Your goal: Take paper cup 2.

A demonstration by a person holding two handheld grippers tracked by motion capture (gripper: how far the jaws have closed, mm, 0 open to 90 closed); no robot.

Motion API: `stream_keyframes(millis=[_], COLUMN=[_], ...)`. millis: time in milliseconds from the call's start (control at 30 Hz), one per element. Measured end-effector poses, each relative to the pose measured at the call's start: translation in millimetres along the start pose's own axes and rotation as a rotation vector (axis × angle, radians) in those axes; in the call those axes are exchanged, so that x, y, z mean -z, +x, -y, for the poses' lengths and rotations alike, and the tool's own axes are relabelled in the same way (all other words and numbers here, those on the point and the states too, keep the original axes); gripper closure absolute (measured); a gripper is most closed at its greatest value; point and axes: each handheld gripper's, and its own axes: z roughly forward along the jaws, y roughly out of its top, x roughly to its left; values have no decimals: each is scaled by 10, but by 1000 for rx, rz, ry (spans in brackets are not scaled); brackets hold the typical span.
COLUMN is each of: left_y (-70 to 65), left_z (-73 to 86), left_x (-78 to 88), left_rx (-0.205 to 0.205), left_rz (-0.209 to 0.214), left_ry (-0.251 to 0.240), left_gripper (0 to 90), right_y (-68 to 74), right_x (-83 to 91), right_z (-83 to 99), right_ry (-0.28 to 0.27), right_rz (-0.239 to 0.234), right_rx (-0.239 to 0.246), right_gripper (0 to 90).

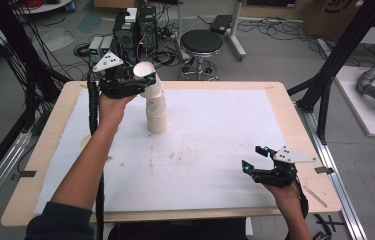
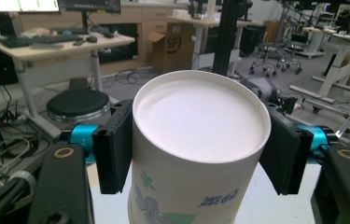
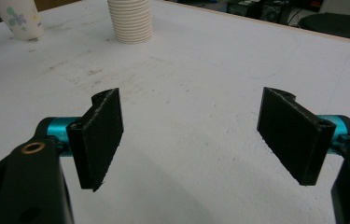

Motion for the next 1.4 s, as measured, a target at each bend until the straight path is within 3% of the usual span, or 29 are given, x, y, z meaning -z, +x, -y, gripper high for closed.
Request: stream_keyframes(millis=[367, 533, 733, 1000, 1267, 1400], left_y=[-83, -151, -317, -489, -530, -544], left_z=[-125, -114, 117, 427, 683, 781], left_x=[258, 395, 521, 591, 617, 604], left_rx=[-21, -18, -17, -2, 39, 37], left_rz=[21, 67, 136, 187, 231, 245], left_ry=[-34, -45, -40, -9, 19, 39], left_gripper=[349, 349, 349, 345, 343, 343], right_y=[33, 46, 66, 96, 124, 129], right_x=[-16, -28, -43, -82, -118, -137], right_z=[-13, -17, -25, -44, -70, -83], right_ry=[0, 1, 1, 5, 1, 3], right_rz=[-9, -14, -34, -75, -107, -120], right_rx=[6, 8, 15, 21, 27, 26], right_gripper=[231, 231, 231, 230, 221, 220])
